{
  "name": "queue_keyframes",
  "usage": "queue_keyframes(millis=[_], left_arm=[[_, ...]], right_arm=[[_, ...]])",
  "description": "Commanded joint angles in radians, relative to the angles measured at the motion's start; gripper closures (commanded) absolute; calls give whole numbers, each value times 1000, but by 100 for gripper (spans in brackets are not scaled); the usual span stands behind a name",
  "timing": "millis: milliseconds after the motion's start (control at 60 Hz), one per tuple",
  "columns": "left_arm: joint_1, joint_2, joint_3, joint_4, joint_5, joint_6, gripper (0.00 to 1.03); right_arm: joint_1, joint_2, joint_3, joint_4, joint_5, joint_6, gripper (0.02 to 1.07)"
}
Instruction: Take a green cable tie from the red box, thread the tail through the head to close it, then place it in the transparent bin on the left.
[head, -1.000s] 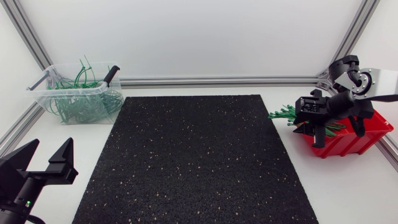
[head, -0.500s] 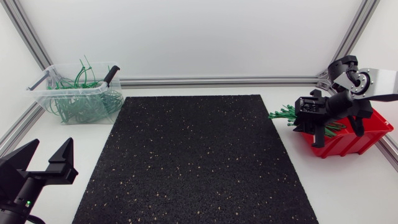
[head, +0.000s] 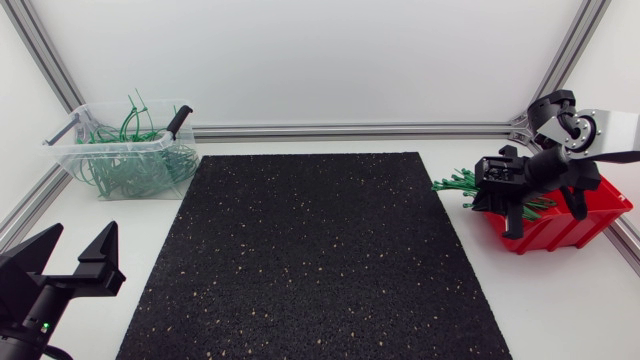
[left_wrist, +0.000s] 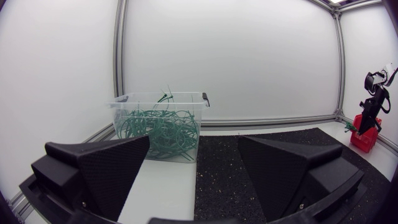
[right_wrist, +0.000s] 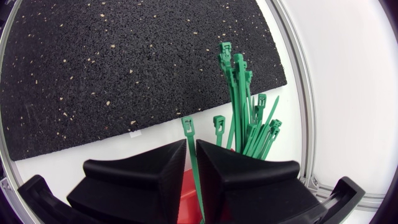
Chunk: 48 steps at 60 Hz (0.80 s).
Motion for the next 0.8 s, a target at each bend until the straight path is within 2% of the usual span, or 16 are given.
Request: queue_keyframes(millis=[0, 200, 300, 567, 783], left_arm=[[7, -10, -39, -22, -6, -4, 4], [8, -9, -39, -22, -6, -4, 4], [8, -10, -39, -22, -6, -4, 4], [7, -9, -39, -22, -6, -4, 4], [7, -10, -39, -22, -6, -4, 4]], right_arm=[[-11, -17, 15, -17, 4, -35, 91], [-15, -20, 29, -35, 4, -39, 93], [-17, -20, 46, -77, -5, -54, 101], [-17, -68, 32, -78, 4, -62, 101], [-6, -201, 7, -81, 3, -58, 101]])
